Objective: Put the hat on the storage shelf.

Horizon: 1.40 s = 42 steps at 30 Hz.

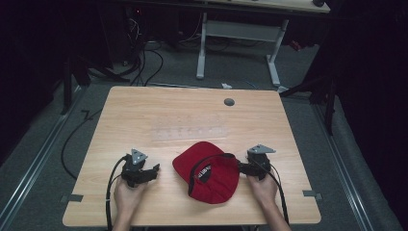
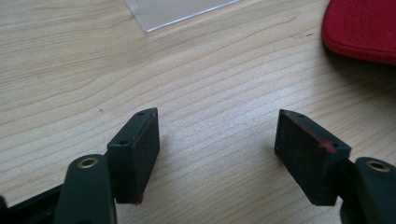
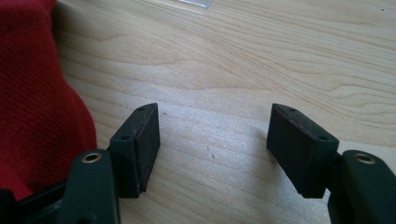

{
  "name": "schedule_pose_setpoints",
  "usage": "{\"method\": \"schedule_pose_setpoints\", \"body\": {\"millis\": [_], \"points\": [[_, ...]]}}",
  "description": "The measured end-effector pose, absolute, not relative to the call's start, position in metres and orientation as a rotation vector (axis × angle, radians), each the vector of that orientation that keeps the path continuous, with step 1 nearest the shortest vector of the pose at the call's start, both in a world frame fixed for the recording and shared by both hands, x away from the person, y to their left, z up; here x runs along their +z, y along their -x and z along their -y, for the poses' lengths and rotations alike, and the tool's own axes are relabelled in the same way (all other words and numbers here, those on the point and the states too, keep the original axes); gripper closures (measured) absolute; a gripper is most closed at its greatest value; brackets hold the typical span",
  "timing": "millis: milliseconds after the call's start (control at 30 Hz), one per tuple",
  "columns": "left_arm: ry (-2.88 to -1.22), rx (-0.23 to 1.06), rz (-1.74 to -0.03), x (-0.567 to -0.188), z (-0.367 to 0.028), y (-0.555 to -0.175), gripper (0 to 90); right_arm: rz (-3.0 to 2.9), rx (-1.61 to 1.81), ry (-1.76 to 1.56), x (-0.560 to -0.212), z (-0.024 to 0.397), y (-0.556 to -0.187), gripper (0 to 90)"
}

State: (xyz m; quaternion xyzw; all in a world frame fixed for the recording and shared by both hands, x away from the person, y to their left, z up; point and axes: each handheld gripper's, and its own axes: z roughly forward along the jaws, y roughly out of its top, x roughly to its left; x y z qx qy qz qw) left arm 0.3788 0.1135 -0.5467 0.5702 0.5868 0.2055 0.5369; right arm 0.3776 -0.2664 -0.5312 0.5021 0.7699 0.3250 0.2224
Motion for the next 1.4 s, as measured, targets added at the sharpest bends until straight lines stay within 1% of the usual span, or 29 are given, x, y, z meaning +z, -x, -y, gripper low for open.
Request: {"method": "schedule_pose_setpoints", "body": {"millis": [767, 1000, 1400], "points": [[-1.363, 0.489, -1.395, -0.547, -0.113, -0.378, 28.9, -2.127, 0.902, -1.384, -0.531, 0.267, -0.378, 35.7], [-1.362, 0.488, -1.394, -0.547, -0.113, -0.379, 28.9, -2.126, 0.911, -1.401, -0.53, 0.269, -0.377, 38.7], [-1.361, 0.488, -1.394, -0.547, -0.113, -0.379, 28.9, -2.054, 1.01, -1.439, -0.515, 0.287, -0.366, 40.4]]}}
